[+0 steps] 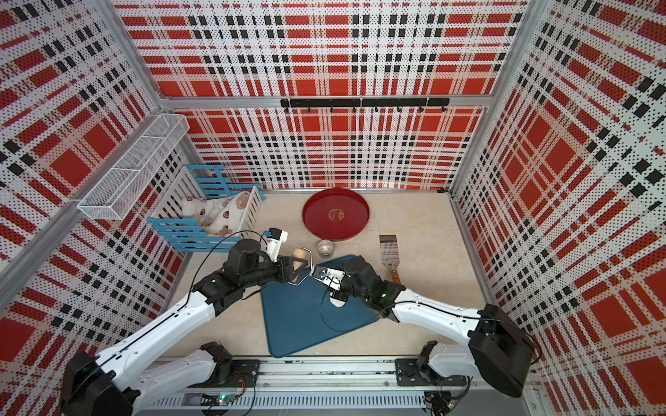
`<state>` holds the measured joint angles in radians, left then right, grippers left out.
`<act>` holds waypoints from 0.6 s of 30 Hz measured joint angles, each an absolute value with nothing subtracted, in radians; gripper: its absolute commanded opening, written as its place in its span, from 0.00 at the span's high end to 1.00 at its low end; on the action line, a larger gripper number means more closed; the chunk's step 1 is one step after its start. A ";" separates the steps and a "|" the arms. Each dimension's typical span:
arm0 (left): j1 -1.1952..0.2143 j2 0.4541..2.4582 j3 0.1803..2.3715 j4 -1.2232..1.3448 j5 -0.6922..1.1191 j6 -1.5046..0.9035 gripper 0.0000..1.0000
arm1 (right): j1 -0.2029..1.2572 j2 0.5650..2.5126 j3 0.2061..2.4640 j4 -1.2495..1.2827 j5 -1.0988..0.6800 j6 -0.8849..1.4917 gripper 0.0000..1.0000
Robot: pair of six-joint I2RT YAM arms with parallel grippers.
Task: Roll out the dumpling wrappers from the dough
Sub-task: Pick up the rolling pin from the center of the board.
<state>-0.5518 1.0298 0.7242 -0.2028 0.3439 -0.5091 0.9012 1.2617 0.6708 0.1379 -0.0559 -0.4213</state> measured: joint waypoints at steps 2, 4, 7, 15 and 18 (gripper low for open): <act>-0.552 1.028 0.718 -0.190 0.344 -0.527 0.80 | 0.901 1.258 0.671 0.163 -0.041 -0.413 0.46; -0.552 1.024 0.710 -0.179 0.340 -0.539 0.80 | 0.901 1.248 0.671 0.183 -0.025 -0.402 0.34; -0.552 1.016 0.694 -0.159 0.327 -0.555 0.81 | 0.901 1.228 0.671 0.210 -0.003 -0.377 0.26; -0.552 0.979 0.683 -0.067 0.259 -0.584 0.82 | 0.808 1.172 0.672 0.252 0.071 -0.108 0.26; -0.552 0.973 0.686 -0.028 0.246 -0.587 0.82 | 0.753 1.168 0.673 0.248 0.089 0.064 0.26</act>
<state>-0.5522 0.9730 0.6865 -0.0284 0.2459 -0.5873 0.7532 1.1683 0.6731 0.2481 0.0887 0.0635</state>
